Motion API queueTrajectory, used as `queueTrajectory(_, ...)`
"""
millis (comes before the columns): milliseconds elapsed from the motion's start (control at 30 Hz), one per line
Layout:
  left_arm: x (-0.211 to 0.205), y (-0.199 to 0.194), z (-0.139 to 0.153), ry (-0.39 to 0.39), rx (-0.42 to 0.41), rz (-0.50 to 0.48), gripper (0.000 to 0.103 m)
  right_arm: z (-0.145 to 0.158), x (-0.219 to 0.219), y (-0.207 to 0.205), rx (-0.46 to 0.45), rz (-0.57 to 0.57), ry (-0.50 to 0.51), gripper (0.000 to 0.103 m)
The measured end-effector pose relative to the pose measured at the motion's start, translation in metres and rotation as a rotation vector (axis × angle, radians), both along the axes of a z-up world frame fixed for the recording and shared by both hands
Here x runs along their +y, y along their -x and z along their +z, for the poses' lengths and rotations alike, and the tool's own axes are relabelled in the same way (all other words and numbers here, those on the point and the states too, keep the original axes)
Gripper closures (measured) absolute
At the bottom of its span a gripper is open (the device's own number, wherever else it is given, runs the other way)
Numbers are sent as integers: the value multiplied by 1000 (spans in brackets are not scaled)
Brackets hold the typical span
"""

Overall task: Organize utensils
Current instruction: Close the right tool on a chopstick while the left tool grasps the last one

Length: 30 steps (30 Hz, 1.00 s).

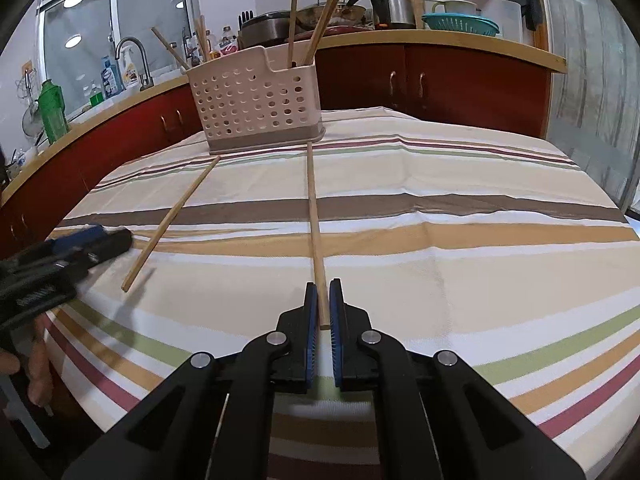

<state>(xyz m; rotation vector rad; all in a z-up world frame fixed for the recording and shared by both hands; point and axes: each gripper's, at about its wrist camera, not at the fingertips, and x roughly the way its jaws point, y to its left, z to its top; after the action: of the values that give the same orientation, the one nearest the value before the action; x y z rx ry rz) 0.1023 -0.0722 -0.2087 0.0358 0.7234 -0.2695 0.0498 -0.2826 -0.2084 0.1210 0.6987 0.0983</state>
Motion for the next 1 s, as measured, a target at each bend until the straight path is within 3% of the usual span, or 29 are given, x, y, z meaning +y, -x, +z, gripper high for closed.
queueTrajectory(167, 3, -4, -14, -29, 53, -2, 62, 0, 1, -3, -1, 11, -10, 96)
queueTrajectory(367, 27, -4, -14, -16, 60, 19, 64, 0, 4, -2, -9, 25, -15, 96)
queueTrajectory(533, 18, -2, -15, -20, 33, -22, 64, -1, 6, -1, -16, 27, -14, 91)
queueTrajectory(633, 14, 0, -17, -29, 12, -49, 78, -1, 6, -1, -18, 32, -15, 91)
queueTrajectory(700, 14, 2, -17, -29, 4, -68, 82, -1, 6, 0, -22, 35, -12, 91)
queueTrajectory(767, 14, 2, -17, -31, 1, -87, 95, -1, 7, 0, -23, 42, -11, 95)
queueTrajectory(1000, 20, 2, -12, -15, -7, -85, 97, 7, 9, 4, -34, 49, -10, 96)
